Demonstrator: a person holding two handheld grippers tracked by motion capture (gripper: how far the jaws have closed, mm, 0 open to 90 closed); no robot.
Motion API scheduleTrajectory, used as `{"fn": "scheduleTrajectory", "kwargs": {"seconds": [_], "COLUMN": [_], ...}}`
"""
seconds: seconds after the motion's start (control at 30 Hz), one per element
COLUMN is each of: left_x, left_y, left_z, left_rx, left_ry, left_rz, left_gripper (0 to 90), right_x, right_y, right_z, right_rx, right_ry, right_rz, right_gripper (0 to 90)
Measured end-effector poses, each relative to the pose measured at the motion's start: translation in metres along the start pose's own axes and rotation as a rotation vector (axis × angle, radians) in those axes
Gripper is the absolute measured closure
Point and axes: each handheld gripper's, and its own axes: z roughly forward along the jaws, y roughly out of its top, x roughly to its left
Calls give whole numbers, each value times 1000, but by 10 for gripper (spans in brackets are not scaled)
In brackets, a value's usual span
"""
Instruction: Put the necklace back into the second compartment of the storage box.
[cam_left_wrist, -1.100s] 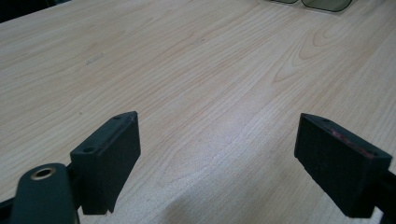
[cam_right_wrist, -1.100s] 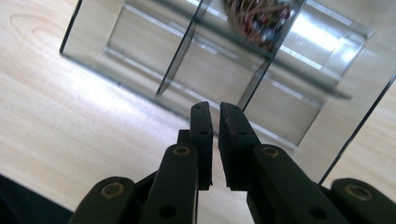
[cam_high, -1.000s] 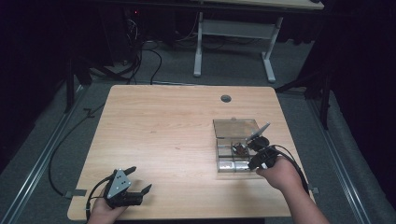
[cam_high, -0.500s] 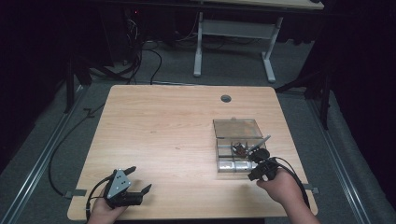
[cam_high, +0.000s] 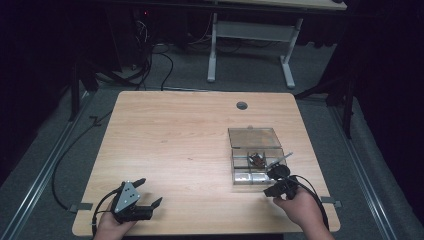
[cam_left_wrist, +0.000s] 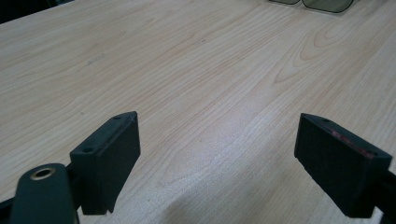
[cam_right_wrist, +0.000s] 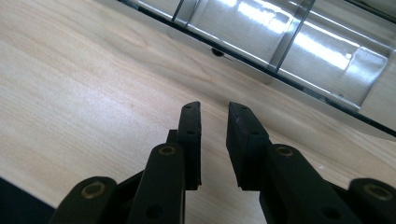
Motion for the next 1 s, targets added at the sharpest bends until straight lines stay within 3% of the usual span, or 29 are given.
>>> {"fn": "scheduleTrajectory", "kwargs": {"seconds": [0.43, 0.53, 0.67, 1.0], "left_x": [0, 0, 0, 0], "left_y": [0, 0, 0, 0], "left_z": [0, 0, 0, 0], "left_rx": [4, 5, 6, 3], "left_ry": [4, 6, 8, 14], "left_rz": [0, 0, 0, -10], "left_gripper": [148, 148, 149, 148], "right_x": [0, 1, 2, 5], "right_y": [-32, -41, -47, -64], "right_z": [6, 11, 16, 36], "right_rx": [-283, -363, -426, -600], "right_ry": [-24, -17, -7, 39], "right_rz": [23, 15, -10, 2], "right_gripper": [716, 688, 670, 649]}}
